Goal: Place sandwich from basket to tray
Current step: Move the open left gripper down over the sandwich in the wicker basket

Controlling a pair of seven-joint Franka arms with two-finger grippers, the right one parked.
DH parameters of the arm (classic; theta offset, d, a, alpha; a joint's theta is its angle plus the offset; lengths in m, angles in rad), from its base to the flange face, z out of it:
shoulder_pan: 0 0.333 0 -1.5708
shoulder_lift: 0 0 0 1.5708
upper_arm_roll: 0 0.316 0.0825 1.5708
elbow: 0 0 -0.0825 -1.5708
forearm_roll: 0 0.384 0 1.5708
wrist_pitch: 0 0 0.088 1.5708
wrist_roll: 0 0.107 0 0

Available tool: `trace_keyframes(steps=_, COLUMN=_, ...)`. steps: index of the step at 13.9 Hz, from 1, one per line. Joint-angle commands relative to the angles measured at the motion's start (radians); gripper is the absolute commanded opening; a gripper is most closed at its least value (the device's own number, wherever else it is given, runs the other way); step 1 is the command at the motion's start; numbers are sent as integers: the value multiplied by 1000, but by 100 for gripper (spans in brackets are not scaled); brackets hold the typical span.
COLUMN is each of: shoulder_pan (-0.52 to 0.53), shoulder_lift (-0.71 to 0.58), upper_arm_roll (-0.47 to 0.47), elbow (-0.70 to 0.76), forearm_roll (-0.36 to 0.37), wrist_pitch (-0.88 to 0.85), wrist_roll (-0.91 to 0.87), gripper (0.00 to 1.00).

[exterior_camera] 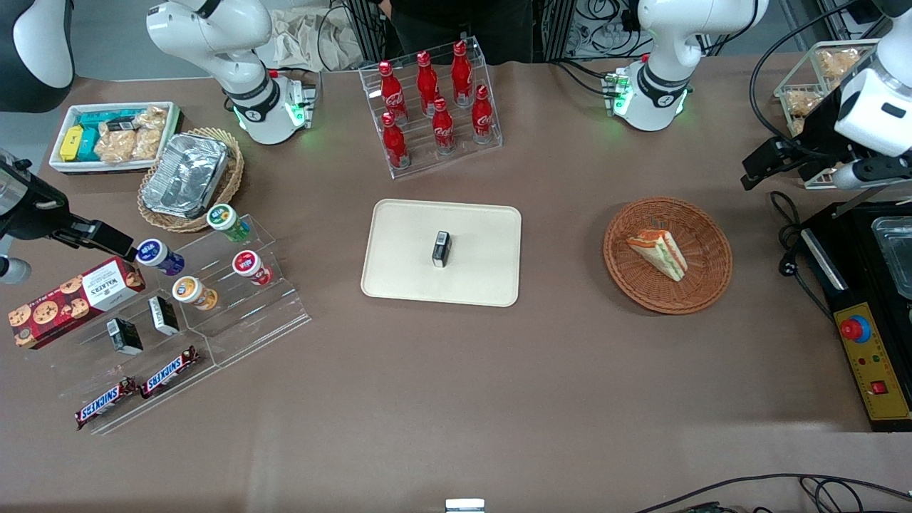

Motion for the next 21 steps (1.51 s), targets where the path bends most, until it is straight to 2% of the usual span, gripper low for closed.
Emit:
trace_keyframes(steps=1, shoulder_pan=-24, shoulder_lift=0, upper_arm_roll=-3, elbow=-40, forearm_roll=14, wrist_pitch=24, wrist_roll=-173, gripper=99)
trace_keyframes(steps=5, shoulder_pan=-35, shoulder_lift=-4, upper_arm_roll=-3, elbow=-153, forearm_roll=22, wrist_pitch=112, wrist_roll=-311, gripper=99)
trace_keyframes(steps=7, shoulder_pan=-56, shoulder_lift=-6, upper_arm_roll=-5, elbow=-245, forearm_roll=84, wrist_pitch=206, wrist_roll=-398, gripper=99)
trace_keyframes(steps=8, shoulder_pan=-64, shoulder_lift=-6, upper_arm_roll=-5, elbow=-291, forearm_roll=88, wrist_pitch=256, wrist_roll=-435, gripper=99)
trace_keyframes(steps=14, shoulder_pan=-63, shoulder_lift=6, upper_arm_roll=-3, elbow=-560, forearm_roll=75, wrist_pitch=535, wrist_roll=-503, gripper=99)
trace_keyframes(steps=19, shoulder_pan=-55, shoulder_lift=32, upper_arm_roll=-2, elbow=-705, forearm_roll=68, wrist_pitch=743, wrist_roll=-540, gripper=99)
trace_keyframes(steps=21, shoulder_pan=-62, shoulder_lift=67, upper_arm_roll=-2, elbow=-721, forearm_roll=68, wrist_pitch=799, wrist_roll=-582, gripper=99)
